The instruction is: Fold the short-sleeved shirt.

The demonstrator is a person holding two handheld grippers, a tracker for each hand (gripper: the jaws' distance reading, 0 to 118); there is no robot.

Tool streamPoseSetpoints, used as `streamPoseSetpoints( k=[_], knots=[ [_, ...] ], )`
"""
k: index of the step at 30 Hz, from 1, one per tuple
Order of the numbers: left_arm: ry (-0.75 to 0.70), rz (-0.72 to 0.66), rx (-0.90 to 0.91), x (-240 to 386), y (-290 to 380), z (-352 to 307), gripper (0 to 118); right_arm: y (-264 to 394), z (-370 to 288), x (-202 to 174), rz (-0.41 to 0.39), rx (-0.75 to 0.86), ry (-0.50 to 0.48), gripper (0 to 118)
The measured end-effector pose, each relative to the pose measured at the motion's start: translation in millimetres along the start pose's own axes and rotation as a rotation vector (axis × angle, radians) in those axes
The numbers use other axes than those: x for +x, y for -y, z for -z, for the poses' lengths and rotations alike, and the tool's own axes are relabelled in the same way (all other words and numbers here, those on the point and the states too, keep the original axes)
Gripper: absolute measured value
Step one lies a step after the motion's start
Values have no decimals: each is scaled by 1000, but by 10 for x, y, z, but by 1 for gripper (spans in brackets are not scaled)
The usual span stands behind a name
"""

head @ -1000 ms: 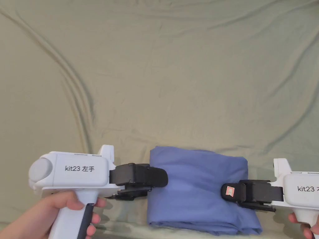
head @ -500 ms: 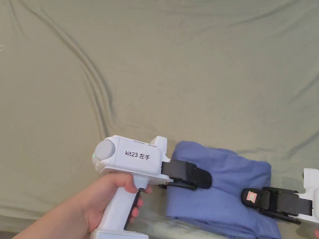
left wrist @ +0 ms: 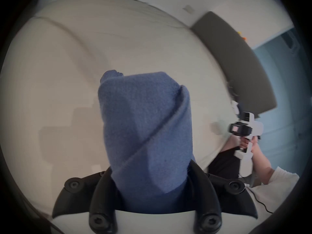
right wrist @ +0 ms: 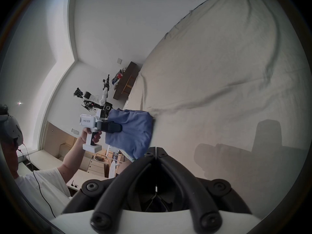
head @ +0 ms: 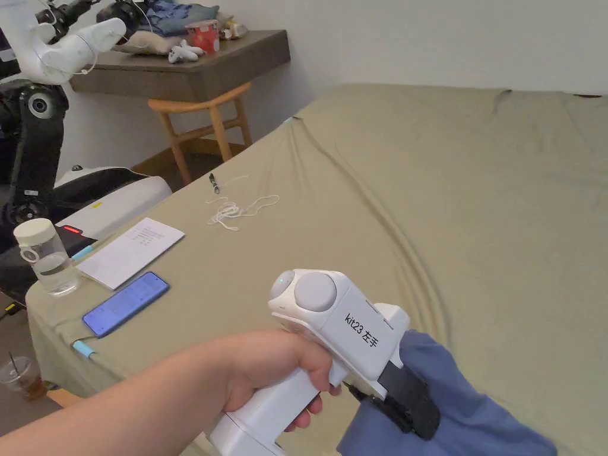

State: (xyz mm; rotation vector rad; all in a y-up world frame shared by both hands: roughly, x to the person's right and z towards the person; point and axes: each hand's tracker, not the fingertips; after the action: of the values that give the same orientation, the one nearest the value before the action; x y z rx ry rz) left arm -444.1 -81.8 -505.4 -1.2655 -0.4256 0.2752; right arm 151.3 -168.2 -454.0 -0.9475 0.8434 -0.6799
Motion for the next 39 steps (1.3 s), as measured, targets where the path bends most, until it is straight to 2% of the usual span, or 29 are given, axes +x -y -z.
streamPoseSetpoints(
  k=[4,6,8,10,12,15,17,20,22,23,26,27,29,30,31,32,33,34,35,37,38,39],
  knots=[
    [-135,-51,-23,-699,-127,-388,30,48,9,-47,-12,1,-3,0],
    [-247,-63,-53,-1049,-169,-497,30,70,-5,-16,-12,2,7,0],
    [-359,-75,-80,-1380,-152,-533,30,83,-21,-7,-6,6,24,0],
    [-468,-165,-104,-1685,-120,-498,29,118,-46,20,0,15,35,0],
    [-550,-165,-118,-1861,-57,-423,30,131,-68,46,11,22,47,0],
    [-587,-165,-106,-1982,10,-319,40,146,-93,64,5,17,70,0],
    [-608,-182,-95,-1988,15,-356,53,149,-108,58,0,18,81,0],
    [-710,-144,-119,-1886,59,-384,101,130,-152,51,-7,27,70,0],
    [-807,-76,-92,-1785,92,-417,105,132,-130,-51,-19,33,63,0],
    [-806,-72,-62,-1707,101,-482,109,124,-143,-66,-27,38,59,0],
    [-707,-129,72,-1350,113,-700,109,101,-167,-155,-50,46,48,0],
    [-714,-108,132,-1174,109,-751,108,88,-188,-175,-64,49,48,0],
    [-737,-51,202,-809,98,-813,105,61,-231,-223,-85,57,49,0],
    [-745,-24,257,-571,110,-829,99,41,-263,-251,-96,64,49,0],
    [-744,5,319,-342,116,-840,84,18,-302,-282,-108,75,55,0],
    [-733,32,361,-135,114,-839,62,-8,-340,-318,-126,87,63,0],
    [-720,60,438,117,132,-836,34,-41,-384,-391,-154,106,75,0],
    [-707,75,509,340,156,-823,19,-74,-432,-455,-184,123,94,0],
    [-677,92,583,577,193,-813,13,-108,-484,-528,-219,138,116,0],
    [-600,116,742,1061,273,-763,8,-172,-607,-702,-298,177,162,0],
    [-574,126,800,1263,318,-706,0,-190,-663,-792,-339,200,193,0],
    [-561,151,854,1496,381,-625,0,-195,-721,-902,-391,232,226,0]
  ],
)
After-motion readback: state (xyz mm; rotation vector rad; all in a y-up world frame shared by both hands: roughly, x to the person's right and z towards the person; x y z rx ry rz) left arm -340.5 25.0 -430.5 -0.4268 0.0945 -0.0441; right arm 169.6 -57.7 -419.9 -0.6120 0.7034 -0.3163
